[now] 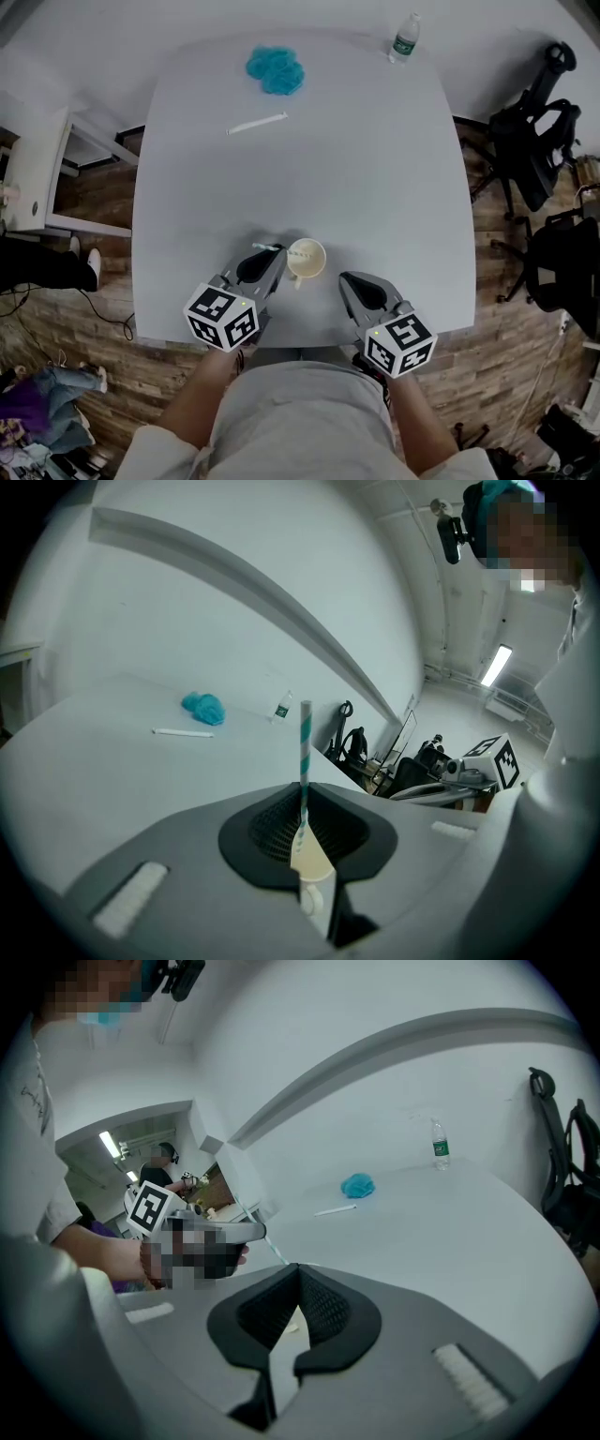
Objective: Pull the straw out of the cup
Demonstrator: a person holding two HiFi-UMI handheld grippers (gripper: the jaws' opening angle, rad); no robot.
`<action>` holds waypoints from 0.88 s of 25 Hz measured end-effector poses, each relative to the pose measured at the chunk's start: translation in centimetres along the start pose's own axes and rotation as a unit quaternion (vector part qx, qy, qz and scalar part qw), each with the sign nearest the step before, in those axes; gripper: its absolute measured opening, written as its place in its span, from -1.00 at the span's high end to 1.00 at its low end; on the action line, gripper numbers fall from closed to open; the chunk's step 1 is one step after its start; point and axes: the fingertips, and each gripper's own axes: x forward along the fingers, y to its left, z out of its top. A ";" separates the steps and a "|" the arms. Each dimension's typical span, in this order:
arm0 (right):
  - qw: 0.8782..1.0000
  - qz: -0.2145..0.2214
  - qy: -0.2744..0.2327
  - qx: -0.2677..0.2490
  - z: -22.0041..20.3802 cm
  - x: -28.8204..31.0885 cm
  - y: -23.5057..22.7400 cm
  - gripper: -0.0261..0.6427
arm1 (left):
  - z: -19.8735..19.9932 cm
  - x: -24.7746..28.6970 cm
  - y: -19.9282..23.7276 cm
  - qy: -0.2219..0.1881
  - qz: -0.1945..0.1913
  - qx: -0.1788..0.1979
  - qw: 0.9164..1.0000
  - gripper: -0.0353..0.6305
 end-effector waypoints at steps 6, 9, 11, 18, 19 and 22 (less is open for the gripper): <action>1.000 -0.002 -0.001 -0.007 0.2 -0.6 0.4 0.90 | 1.1 -1.5 -1.2 -0.014 0.002 0.012 1.000 0.76; 1.000 -0.001 -0.005 -0.009 0.4 -1.0 0.8 0.90 | 1.1 -2.4 -1.7 -0.018 0.000 0.016 1.000 0.76; 1.000 -0.001 -0.010 -0.010 0.7 -1.2 1.0 0.90 | 1.1 -3.0 -2.0 -0.020 0.001 0.017 1.000 0.76; 1.000 -0.001 -0.021 -0.012 1.2 -2.2 1.8 0.90 | 1.2 -5.2 -3.2 -0.032 0.000 0.009 0.999 0.76; 1.000 -0.001 -0.023 -0.012 1.2 -2.3 1.9 0.90 | 1.2 -5.4 -3.5 -0.031 -0.001 0.012 0.999 0.76; 1.000 0.001 -0.026 -0.014 1.3 -2.5 2.4 0.90 | 1.2 -6.1 -4.1 -0.029 -0.001 0.020 0.999 0.76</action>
